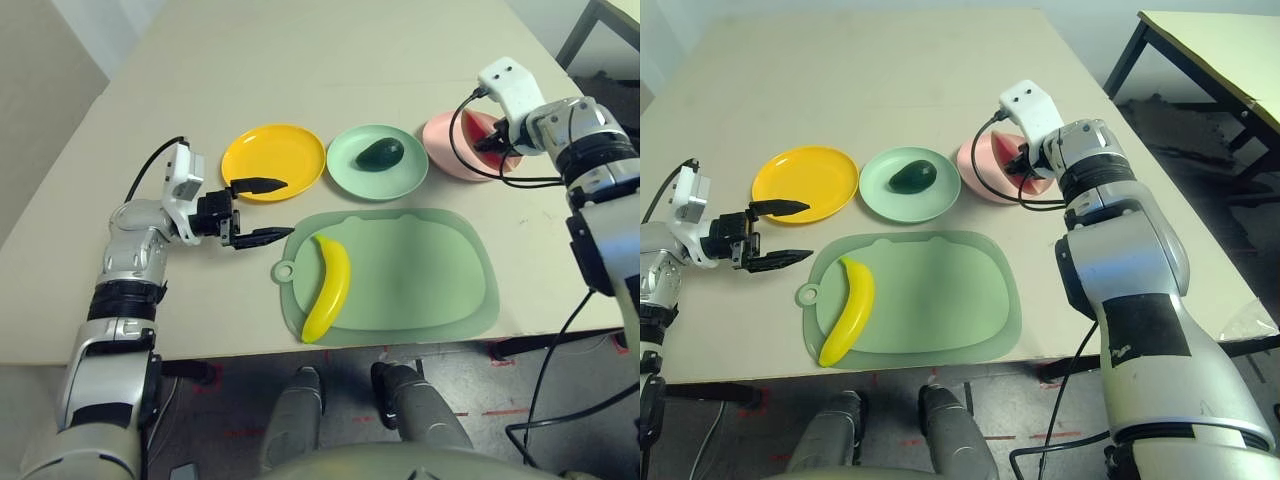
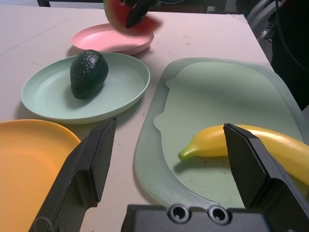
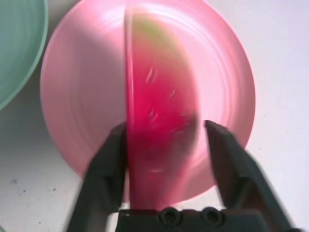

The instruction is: Place the fruits into color-matched plates.

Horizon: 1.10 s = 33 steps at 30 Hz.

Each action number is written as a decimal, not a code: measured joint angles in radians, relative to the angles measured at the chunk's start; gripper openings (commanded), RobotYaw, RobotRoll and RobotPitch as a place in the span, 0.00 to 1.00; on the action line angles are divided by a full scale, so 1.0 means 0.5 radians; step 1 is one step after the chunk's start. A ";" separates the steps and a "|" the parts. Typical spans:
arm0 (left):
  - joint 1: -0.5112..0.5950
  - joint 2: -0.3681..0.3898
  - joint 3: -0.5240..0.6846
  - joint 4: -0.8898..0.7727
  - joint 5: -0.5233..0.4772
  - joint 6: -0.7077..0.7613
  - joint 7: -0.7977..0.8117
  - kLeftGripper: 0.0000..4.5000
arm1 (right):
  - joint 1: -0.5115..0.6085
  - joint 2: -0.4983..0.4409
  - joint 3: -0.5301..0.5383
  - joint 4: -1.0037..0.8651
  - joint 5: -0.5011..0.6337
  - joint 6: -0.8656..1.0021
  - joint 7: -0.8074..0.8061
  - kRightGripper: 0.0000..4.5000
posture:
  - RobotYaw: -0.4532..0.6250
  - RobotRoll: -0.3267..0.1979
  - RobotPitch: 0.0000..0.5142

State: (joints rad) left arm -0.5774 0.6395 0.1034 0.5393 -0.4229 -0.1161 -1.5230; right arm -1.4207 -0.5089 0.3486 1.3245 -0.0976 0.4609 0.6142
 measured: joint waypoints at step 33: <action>0.027 0.032 -0.001 -0.048 -0.003 0.014 -0.005 1.00 | 2.014 -0.098 -1.097 -3.016 1.053 0.795 0.946 1.00 | 0.39 0.62 0.40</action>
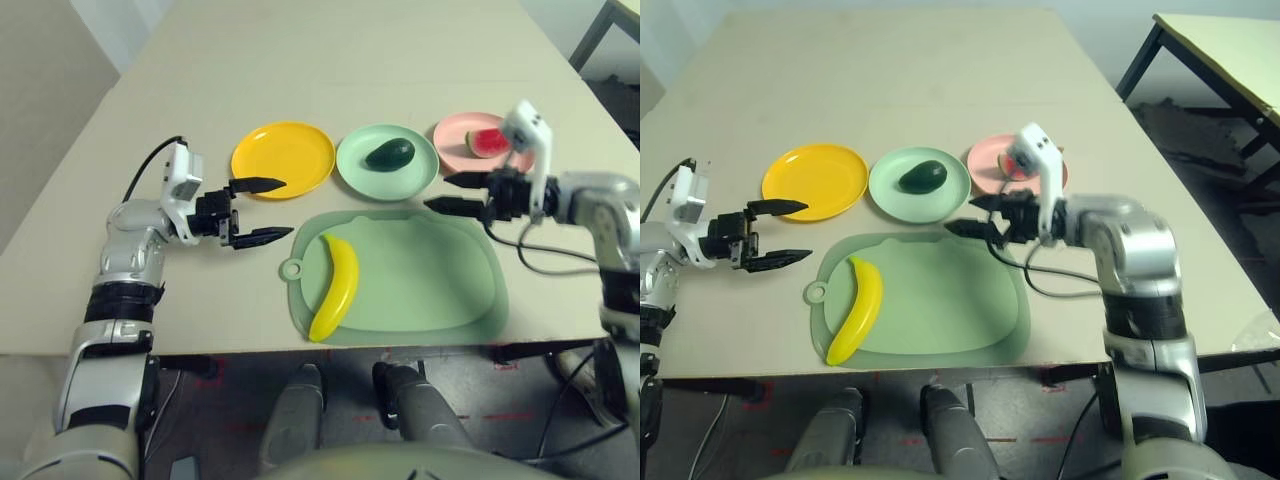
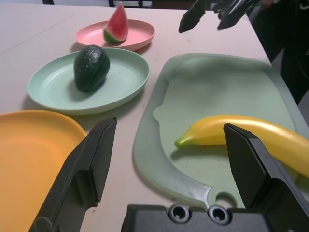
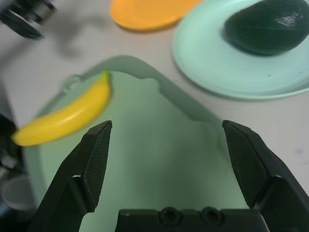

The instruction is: Place the fruits into color-matched plates.

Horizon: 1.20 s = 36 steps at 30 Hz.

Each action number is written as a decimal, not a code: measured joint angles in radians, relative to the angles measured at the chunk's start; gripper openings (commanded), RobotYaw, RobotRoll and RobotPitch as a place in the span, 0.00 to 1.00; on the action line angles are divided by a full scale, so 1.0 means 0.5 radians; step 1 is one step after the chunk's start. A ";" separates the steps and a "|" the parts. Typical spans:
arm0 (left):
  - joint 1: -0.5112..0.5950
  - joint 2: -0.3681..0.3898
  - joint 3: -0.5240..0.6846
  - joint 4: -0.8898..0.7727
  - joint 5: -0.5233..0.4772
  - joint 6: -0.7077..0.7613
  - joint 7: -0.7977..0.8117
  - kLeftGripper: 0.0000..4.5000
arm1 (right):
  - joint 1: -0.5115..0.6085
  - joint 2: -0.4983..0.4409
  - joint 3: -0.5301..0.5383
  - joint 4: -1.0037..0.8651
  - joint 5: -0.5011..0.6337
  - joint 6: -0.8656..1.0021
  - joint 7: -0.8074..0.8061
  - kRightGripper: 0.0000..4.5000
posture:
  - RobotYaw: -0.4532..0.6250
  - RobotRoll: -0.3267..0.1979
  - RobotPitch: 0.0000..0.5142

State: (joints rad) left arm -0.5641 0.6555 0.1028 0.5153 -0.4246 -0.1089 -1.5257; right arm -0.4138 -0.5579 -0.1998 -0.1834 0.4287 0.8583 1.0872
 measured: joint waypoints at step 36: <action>-1.207 0.234 -2.333 0.166 -0.050 -1.483 -0.161 1.00 | 0.846 -0.137 0.319 0.067 -0.004 -1.953 0.516 1.00 | 0.27 0.62 0.33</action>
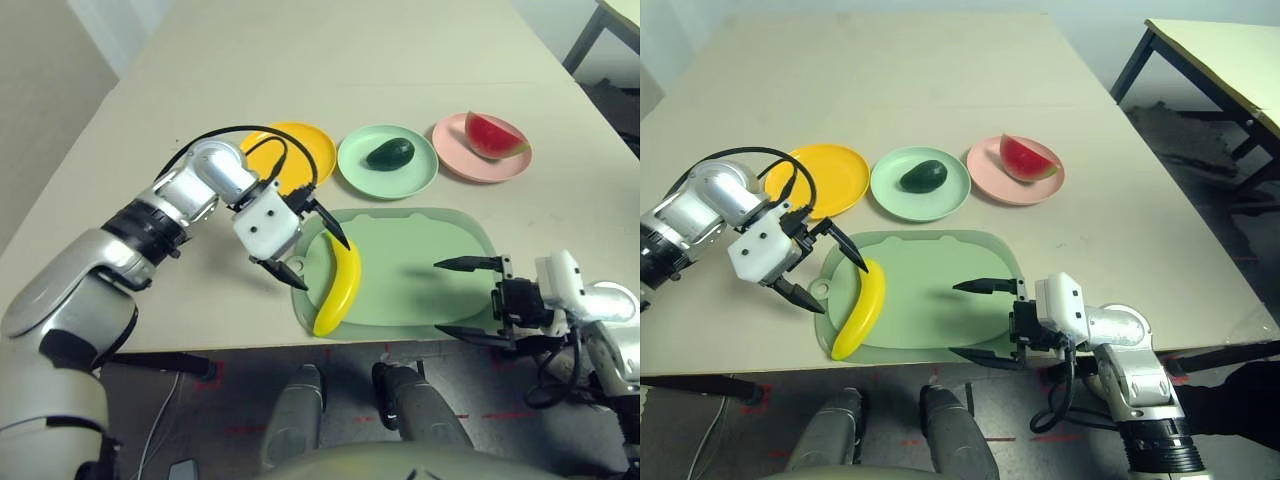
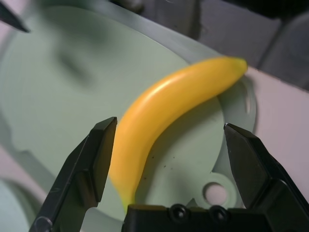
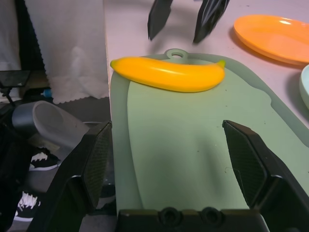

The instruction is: Place the fruits into color-matched plates.

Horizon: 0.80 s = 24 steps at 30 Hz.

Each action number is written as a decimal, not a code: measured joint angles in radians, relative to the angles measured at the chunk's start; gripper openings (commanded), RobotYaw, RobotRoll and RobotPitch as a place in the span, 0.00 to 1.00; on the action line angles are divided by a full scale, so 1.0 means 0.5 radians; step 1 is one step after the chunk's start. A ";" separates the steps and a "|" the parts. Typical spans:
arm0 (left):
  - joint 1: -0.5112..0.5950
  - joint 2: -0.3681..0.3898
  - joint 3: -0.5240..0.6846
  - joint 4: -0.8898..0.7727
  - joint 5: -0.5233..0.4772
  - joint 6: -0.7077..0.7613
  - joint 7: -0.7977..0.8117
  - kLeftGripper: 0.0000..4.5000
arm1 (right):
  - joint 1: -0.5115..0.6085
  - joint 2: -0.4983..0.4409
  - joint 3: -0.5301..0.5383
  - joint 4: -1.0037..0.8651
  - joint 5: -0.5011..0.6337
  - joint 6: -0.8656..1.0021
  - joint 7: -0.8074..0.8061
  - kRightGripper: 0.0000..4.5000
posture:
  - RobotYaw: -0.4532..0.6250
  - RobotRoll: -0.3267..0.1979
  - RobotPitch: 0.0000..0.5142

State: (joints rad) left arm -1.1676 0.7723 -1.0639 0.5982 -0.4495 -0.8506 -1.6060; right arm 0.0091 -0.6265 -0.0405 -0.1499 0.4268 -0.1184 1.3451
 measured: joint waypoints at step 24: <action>-0.043 -0.514 0.145 0.828 0.493 -0.511 0.000 0.57 | 0.240 -0.017 0.032 -0.171 0.004 -0.086 -0.237 1.00 | 0.25 0.62 0.32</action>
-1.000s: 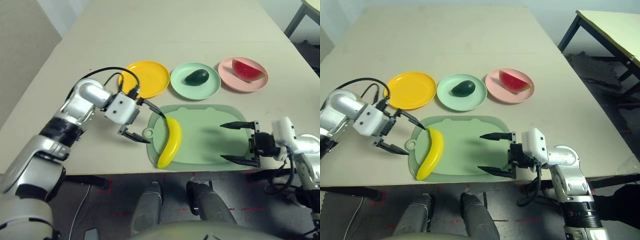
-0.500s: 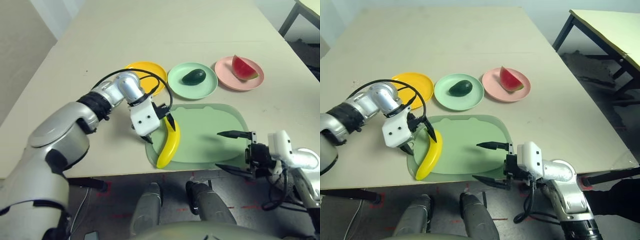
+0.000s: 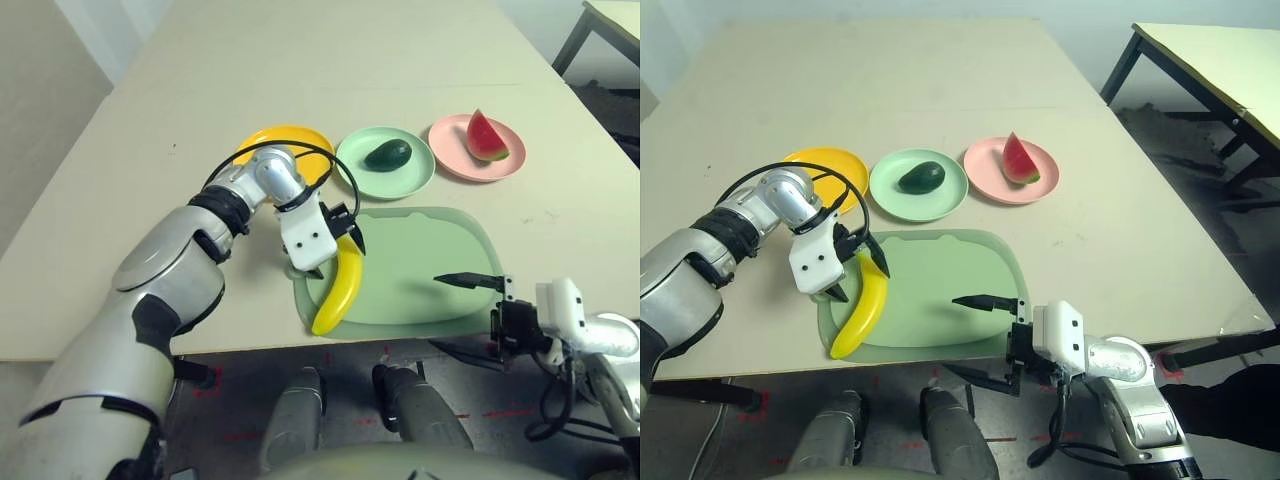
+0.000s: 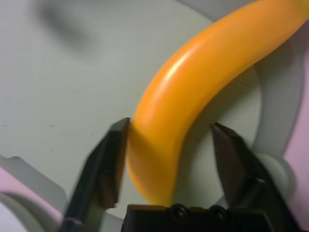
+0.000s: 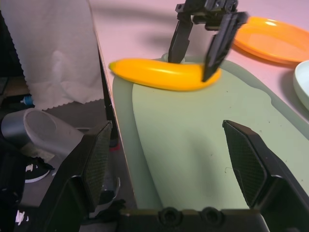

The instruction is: Place the fruits into color-matched plates.

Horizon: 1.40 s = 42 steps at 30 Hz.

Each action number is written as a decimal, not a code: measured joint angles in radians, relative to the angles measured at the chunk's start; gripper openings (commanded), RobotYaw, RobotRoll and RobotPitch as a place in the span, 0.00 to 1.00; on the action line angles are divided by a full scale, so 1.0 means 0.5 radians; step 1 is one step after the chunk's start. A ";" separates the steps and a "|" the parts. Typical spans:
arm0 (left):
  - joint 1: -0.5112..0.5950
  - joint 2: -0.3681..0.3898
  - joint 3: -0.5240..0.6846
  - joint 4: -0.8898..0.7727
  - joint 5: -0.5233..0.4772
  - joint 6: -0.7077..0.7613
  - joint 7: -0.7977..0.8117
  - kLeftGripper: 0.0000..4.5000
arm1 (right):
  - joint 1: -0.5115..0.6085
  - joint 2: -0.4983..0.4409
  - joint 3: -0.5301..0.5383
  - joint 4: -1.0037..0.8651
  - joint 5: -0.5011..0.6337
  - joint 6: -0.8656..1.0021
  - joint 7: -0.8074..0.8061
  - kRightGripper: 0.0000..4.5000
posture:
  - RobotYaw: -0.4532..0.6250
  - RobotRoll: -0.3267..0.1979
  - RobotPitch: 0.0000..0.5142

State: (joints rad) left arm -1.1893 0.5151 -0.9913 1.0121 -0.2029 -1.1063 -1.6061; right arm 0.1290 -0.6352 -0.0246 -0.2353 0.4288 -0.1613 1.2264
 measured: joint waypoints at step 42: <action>-0.114 0.218 0.893 0.687 1.266 1.364 1.953 0.53 | 0.031 0.528 0.174 -0.195 -0.069 0.313 -0.920 1.00 | 0.26 0.62 0.29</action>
State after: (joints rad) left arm -1.2461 0.6241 -0.5449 1.3556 0.4299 -0.4241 -0.6297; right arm 0.1446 -0.3712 0.0626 -0.3330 0.3940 -0.0050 0.7663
